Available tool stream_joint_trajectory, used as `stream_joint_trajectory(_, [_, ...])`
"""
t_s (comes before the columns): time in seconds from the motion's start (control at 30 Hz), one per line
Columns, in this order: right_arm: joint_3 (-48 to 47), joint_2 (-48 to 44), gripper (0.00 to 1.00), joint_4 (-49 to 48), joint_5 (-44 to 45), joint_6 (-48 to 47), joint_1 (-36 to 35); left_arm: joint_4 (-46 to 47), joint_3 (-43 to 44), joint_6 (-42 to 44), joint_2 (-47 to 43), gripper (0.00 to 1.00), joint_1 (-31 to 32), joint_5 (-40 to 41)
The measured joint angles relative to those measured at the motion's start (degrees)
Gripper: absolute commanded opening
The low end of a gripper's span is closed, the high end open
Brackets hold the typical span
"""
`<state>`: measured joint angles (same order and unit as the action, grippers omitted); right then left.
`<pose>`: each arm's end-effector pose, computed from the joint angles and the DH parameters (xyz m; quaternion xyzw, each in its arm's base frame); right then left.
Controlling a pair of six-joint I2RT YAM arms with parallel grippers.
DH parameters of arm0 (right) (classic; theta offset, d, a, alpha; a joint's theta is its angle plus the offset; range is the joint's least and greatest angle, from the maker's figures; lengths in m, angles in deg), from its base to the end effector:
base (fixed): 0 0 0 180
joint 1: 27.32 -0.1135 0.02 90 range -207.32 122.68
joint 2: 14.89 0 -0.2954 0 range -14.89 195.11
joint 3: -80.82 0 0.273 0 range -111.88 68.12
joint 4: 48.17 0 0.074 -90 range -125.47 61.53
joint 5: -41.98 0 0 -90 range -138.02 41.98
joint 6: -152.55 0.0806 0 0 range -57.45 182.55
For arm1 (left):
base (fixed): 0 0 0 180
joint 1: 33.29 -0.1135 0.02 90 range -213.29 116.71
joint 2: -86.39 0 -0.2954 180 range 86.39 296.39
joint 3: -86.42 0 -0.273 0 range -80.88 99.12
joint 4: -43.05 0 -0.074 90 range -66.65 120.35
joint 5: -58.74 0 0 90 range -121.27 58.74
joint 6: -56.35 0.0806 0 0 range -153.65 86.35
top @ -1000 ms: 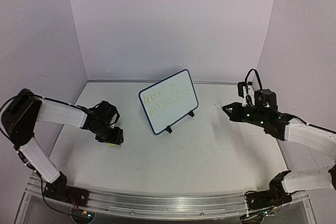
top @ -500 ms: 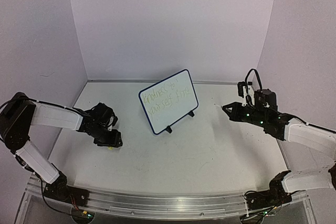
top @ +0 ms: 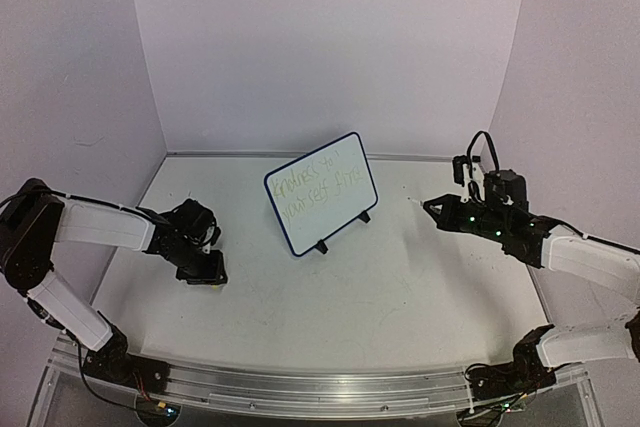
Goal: Write a sentence on the whiteboard
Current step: Pick up the pen cap from the center of the board.
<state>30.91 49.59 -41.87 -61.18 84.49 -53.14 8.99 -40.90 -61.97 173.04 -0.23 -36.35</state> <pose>0.2615 0.1469 0.2571 -0.0927 0.8154 0.3144 0.4772 0.2365 -0.1625 0.1128 0.0490 0.9795 -0.1346 0.1415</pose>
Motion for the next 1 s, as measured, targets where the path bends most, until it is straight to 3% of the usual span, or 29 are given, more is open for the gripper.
stream_joint_trajectory(0.47, [0.1, 0.3, 0.0, 0.0, 0.0, 0.0, 0.0, -2.2, 0.1, -1.2, 0.0, 0.13, 0.0, 2.3])
stream_joint_trajectory(0.67, [0.1, 0.3, 0.0, 0.0, 0.0, 0.0, 0.0, -2.5, 0.6, -1.8, 0.1, 0.01, 0.0, 2.3])
stream_joint_trajectory(1.0, [-0.1, -0.2, 0.0, 1.2, -1.7, -0.3, 0.0, -4.9, 0.7, -1.7, -1.3, 0.0, 0.3, 5.3])
